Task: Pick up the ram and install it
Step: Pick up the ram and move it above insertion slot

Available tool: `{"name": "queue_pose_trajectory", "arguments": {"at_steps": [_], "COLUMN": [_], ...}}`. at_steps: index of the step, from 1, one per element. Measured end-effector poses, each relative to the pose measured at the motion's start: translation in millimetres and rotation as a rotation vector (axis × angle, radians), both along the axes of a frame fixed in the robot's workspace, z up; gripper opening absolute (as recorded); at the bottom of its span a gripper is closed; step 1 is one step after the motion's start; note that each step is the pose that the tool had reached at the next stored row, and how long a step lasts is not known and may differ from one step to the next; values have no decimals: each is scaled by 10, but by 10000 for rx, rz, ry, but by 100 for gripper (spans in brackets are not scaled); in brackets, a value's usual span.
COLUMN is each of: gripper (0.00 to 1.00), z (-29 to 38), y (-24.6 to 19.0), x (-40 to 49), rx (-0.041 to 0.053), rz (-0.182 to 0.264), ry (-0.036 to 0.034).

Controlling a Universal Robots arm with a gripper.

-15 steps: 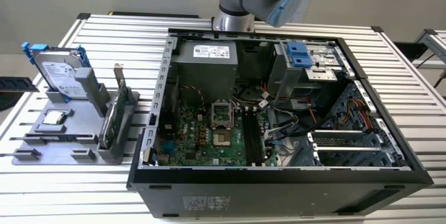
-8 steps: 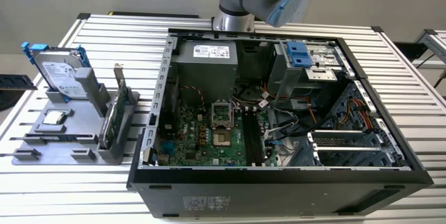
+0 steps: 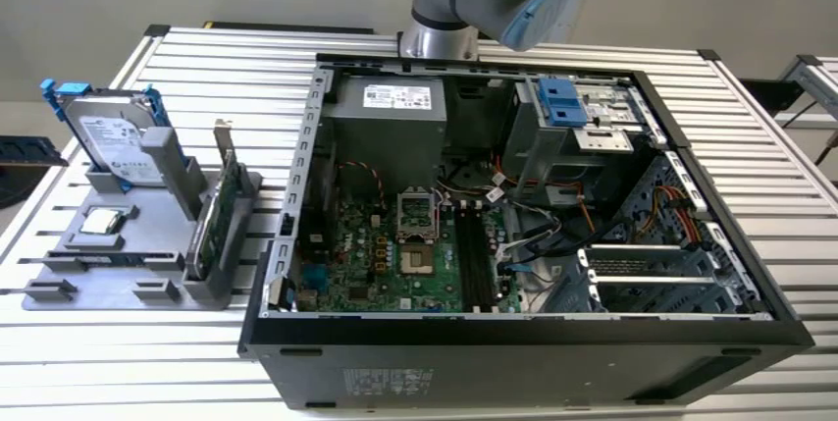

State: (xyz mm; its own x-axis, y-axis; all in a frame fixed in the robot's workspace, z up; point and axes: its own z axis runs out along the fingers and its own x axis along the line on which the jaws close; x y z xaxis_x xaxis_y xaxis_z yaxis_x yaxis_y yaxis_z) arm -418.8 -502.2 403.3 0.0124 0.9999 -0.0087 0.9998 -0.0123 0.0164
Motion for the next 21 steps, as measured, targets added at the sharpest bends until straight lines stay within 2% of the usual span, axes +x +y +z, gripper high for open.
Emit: {"name": "queue_pose_trajectory", "arguments": {"at_steps": [21], "gripper": [0], "z": [0], "y": [0], "x": [97], "rx": [0], "rz": [0], "ry": [0]}}
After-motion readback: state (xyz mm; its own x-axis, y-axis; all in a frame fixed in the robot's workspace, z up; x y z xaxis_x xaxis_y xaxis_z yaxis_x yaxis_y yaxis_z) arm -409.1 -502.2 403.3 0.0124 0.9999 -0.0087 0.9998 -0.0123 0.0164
